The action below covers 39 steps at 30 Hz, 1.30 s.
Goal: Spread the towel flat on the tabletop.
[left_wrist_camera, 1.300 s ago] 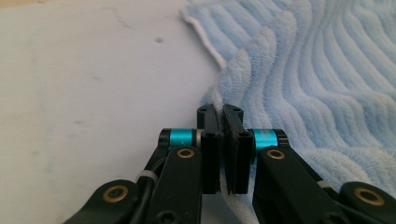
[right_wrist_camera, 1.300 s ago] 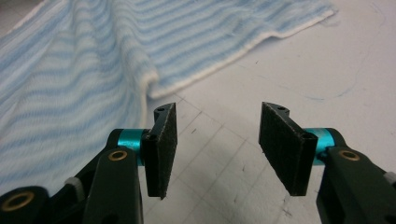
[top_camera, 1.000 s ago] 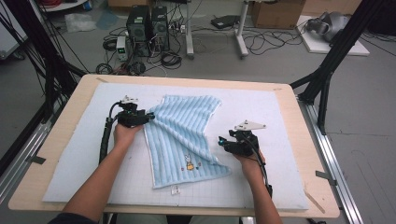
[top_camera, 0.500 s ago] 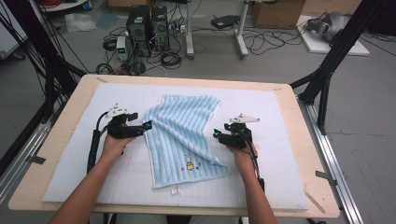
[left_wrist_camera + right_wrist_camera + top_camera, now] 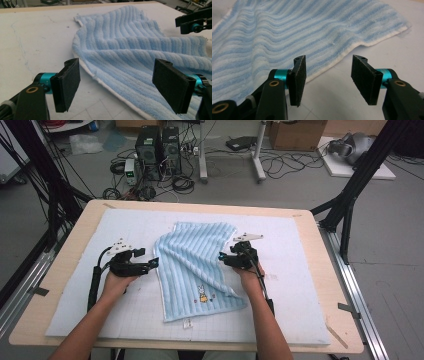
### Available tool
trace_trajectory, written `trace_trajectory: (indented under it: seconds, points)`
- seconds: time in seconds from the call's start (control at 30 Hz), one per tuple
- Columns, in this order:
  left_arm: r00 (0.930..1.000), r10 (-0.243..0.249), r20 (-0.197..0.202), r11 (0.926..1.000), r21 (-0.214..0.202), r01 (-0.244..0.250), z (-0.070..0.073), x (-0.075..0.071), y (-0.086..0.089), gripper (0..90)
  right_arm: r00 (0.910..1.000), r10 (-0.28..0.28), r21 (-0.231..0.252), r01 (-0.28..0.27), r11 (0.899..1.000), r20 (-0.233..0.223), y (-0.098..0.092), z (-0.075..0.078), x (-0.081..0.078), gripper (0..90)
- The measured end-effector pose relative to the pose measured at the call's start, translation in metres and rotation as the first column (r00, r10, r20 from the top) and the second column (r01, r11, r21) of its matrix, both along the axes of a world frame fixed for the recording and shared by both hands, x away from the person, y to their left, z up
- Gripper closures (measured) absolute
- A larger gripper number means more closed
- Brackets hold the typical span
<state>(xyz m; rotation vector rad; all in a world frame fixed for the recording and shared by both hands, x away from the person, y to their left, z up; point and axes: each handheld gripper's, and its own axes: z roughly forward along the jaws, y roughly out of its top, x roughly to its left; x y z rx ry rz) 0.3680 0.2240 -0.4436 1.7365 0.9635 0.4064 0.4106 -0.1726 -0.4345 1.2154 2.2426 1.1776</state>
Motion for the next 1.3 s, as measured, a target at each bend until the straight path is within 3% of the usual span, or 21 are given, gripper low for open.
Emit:
trace_trajectory:
  seconds: [0.23,0.4,0.47,0.53,0.6,0.67,0.73,0.83,0.9,1.03,1.1,1.17,1.23,1.3]
  points:
    - [1.0,-0.001,-0.006,1.0,0.002,0.001,-0.004,-0.001,0.001,22.8,0.9997,0.01,-0.028,-0.011,1.0,-0.021,0.013,-0.008,0.009,44.3]
    - [1.0,0.009,-0.005,1.0,0.004,-0.009,-0.004,0.0,0.002,23.6,0.9987,0.03,-0.085,-0.033,0.996,-0.04,0.029,-0.014,0.019,44.6]
    - [1.0,0.008,-0.004,1.0,0.002,-0.008,-0.004,0.0,0.002,23.6,0.9982,0.037,-0.11,-0.042,0.993,-0.047,0.03,-0.012,0.021,51.2]
    - [0.9999,0.009,-0.005,1.0,0.0,-0.009,-0.004,0.0,0.002,23.7,0.9967,0.067,-0.116,-0.072,0.991,-0.046,0.031,-0.01,0.022,69.7]
    - [0.9999,0.012,-0.009,0.9999,-0.004,-0.012,-0.004,0.0,0.003,24.2,0.994,0.104,-0.155,-0.108,0.982,-0.033,0.036,-0.008,0.025,80.0]
    - [0.9997,0.018,-0.014,0.9998,-0.011,-0.018,-0.005,0.0,0.004,24.4,0.997,0.076,-0.168,-0.077,0.983,-0.012,0.037,-0.007,0.03,82.8]
    - [0.9995,0.024,-0.018,0.9996,-0.014,-0.024,-0.005,0.001,0.004,24.4,0.9999,0.011,-0.174,-0.009,0.985,0.013,0.033,-0.005,0.039,83.3]
    - [0.9995,0.024,-0.018,0.9996,-0.013,-0.025,-0.005,0.0,0.004,24.5,0.9963,-0.083,-0.159,0.085,0.984,0.018,0.025,-0.004,0.054,83.3]
    - [0.9996,0.024,-0.017,0.9997,-0.011,-0.024,-0.005,0.0,0.004,24.7,0.9897,-0.138,-0.139,0.142,0.98,0.037,0.019,-0.003,0.062,83.8]
    - [0.9995,0.024,-0.019,0.9997,-0.007,-0.024,-0.005,0.0,0.004,24.9,0.9661,-0.251,-0.161,0.257,0.953,0.061,0.009,0.001,0.07,83.4]
    - [0.9994,0.026,-0.023,0.9996,-0.012,-0.026,-0.005,0.0,0.004,25.3,0.9593,-0.272,-0.153,0.281,0.947,0.075,0.006,0.003,0.07,80.7]
    - [0.9993,0.028,-0.025,0.9995,-0.016,-0.029,-0.005,0.0,0.005,26.2,0.9596,-0.27,-0.143,0.279,0.95,0.078,0.004,0.005,0.069,69.0]
    - [0.9994,0.024,-0.025,0.9996,-0.014,-0.024,-0.005,0.0,0.004,26.9,0.9629,-0.259,-0.117,0.266,0.957,0.076,0.003,0.009,0.065,59.6]
    - [0.9995,0.019,-0.024,0.9998,-0.008,-0.02,-0.005,0.0,0.004,27.0,0.9647,-0.252,-0.091,0.258,0.962,0.078,0.001,0.013,0.059,55.6]
